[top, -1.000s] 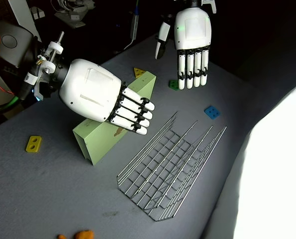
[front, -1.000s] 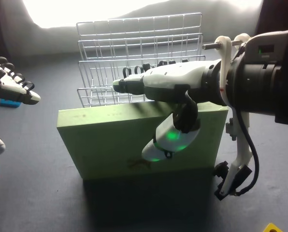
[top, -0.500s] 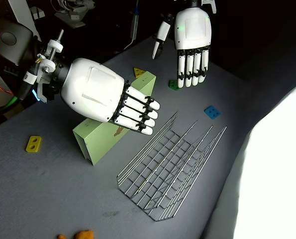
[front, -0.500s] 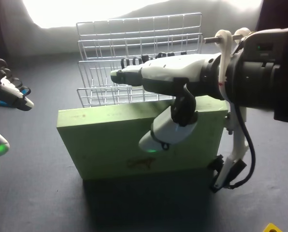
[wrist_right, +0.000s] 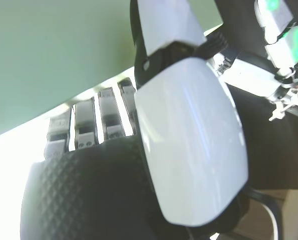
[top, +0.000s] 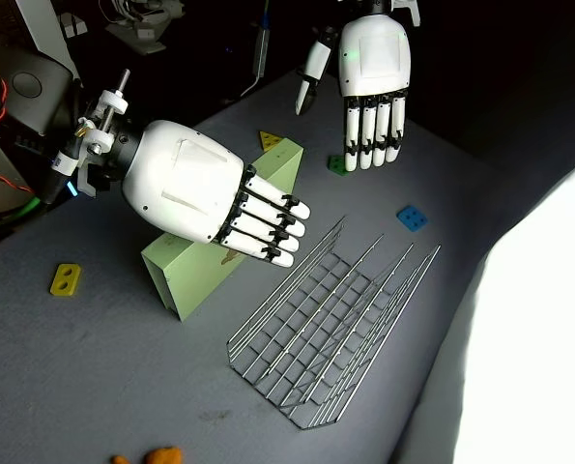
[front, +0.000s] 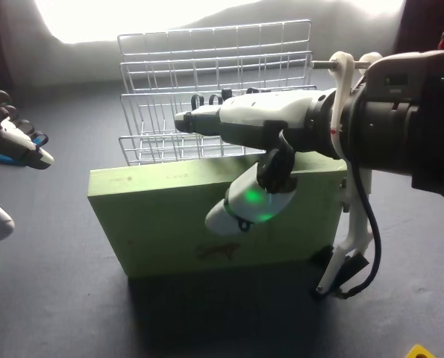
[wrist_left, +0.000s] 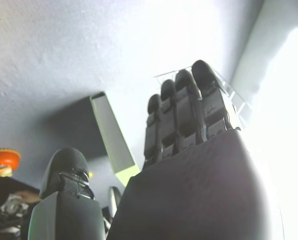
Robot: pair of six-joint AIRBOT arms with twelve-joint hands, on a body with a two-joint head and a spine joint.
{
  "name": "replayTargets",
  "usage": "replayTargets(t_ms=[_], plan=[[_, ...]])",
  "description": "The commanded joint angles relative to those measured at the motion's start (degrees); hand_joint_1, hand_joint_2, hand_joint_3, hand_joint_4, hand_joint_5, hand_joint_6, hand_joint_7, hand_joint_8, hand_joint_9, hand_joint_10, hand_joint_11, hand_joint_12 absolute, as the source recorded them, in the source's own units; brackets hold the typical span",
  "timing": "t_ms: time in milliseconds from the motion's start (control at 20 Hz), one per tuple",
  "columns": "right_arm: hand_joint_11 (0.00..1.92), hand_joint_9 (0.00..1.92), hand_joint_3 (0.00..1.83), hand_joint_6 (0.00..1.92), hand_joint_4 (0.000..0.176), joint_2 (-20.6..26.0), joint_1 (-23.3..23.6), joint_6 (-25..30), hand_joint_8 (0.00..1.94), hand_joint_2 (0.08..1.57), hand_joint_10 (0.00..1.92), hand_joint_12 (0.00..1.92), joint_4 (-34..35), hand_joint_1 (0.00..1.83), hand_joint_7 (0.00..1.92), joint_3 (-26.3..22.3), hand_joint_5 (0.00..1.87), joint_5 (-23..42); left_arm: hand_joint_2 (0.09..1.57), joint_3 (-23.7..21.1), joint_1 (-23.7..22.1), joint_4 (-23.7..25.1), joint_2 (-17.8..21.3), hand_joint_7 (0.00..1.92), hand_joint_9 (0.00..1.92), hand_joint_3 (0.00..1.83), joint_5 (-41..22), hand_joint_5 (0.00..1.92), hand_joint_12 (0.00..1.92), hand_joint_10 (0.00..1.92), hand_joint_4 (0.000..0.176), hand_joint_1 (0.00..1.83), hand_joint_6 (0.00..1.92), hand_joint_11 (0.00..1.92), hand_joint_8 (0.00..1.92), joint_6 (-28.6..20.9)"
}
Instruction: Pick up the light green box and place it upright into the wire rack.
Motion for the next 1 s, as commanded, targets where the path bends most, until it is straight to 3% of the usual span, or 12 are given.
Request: replayTargets(t_ms=[0, 400, 450, 500, 550, 600, 700, 750, 950], plan=[[0.0, 0.0, 0.0, 0.0, 0.0, 0.2, 0.1, 0.7, 0.0, 1.02, 0.0, 0.0, -1.9, 1.08, 0.0, 0.0, 0.0, -2.1, 1.11, -0.1, -0.4, 0.5, -0.1, 0.23, 0.2, 0.0, 3.7, 0.19, 0.49, 0.01, 0.0, 0.24, 0.0, 0.0, 0.0, 0.2], [0.0, 0.05, 0.01, 0.02, 0.0, 0.0, -0.1, 4.0, 0.01, 1.03, 0.02, 0.0, -6.1, 1.14, 0.04, 0.0, 0.05, -1.4, 1.09, -0.1, -0.5, 0.5, -0.1, 0.24, 0.22, 0.0, 3.7, 0.22, 0.58, 0.01, 0.0, 0.32, 0.01, 0.0, 0.0, 0.2], [0.0, 0.27, 0.0, 0.03, 0.0, 0.0, 0.0, 4.2, 0.02, 1.02, 0.08, 0.65, -6.3, 1.14, 0.29, 0.0, 0.23, -1.3, 1.11, -0.1, -0.5, 0.5, -0.1, 0.19, 0.17, 0.0, 3.7, 0.16, 0.44, 0.0, 0.0, 0.24, 0.0, 0.0, 0.0, 0.2], [0.0, 0.27, 0.0, 0.03, 0.0, 0.0, 0.2, 4.2, 0.02, 1.02, 0.08, 0.65, -6.3, 1.14, 0.29, 0.0, 0.23, -1.3, 1.11, -0.1, -0.5, 0.5, -0.1, 0.19, 0.17, 0.0, 3.7, 0.16, 0.44, 0.0, 0.0, 0.24, 0.0, 0.0, 0.0, 0.2], [0.49, 0.77, 0.0, 0.59, 0.0, 0.0, 0.2, 4.2, 1.02, 1.11, 1.09, 1.51, -6.3, 1.23, 0.82, 0.0, 0.89, -1.3, 1.11, -0.1, -0.5, 0.5, -0.1, 0.21, 0.19, 0.0, 3.7, 0.18, 0.48, 0.01, 0.0, 0.27, 0.0, 0.0, 0.01, 0.2], [0.54, 0.8, 0.0, 0.74, 0.0, 0.0, 0.3, 4.2, 1.27, 1.13, 1.43, 1.74, -6.3, 1.25, 0.9, 0.0, 1.0, -1.3, 1.11, -0.1, -0.5, 0.5, -0.1, 0.23, 0.21, 0.0, 3.7, 0.19, 0.54, 0.01, 0.0, 0.3, 0.01, 0.0, 0.01, 0.2], [0.58, 0.81, 0.0, 0.8, 0.0, 0.0, 0.2, 4.2, 1.3, 1.13, 1.51, 1.8, -6.3, 1.25, 0.93, 0.0, 1.01, -1.3, 1.11, -0.1, -0.5, 0.5, -0.1, 0.22, 0.21, 0.0, 3.7, 0.19, 0.55, 0.01, 0.0, 0.31, 0.01, 0.0, 0.0, 0.2], [0.54, 0.78, 0.0, 0.72, 0.0, 0.0, 0.2, 4.2, 1.34, 1.13, 1.52, 1.8, -6.3, 1.26, 0.92, 0.0, 1.05, -1.3, 1.12, -0.1, -0.6, 0.5, -0.1, 0.21, 0.2, 0.0, 3.7, 0.17, 0.46, 0.0, 0.0, 0.27, 0.0, 0.0, 0.0, 0.2], [0.53, 0.78, 0.0, 0.73, 0.0, 0.1, 0.8, 4.1, 1.35, 1.13, 1.54, 1.8, -6.3, 1.26, 0.92, 0.0, 1.04, -1.3, 1.12, -0.1, -0.6, 0.5, -0.1, 0.26, 0.24, 0.0, 3.7, 0.2, 0.53, 0.01, 0.0, 0.28, 0.01, 0.0, 0.01, 0.2]])
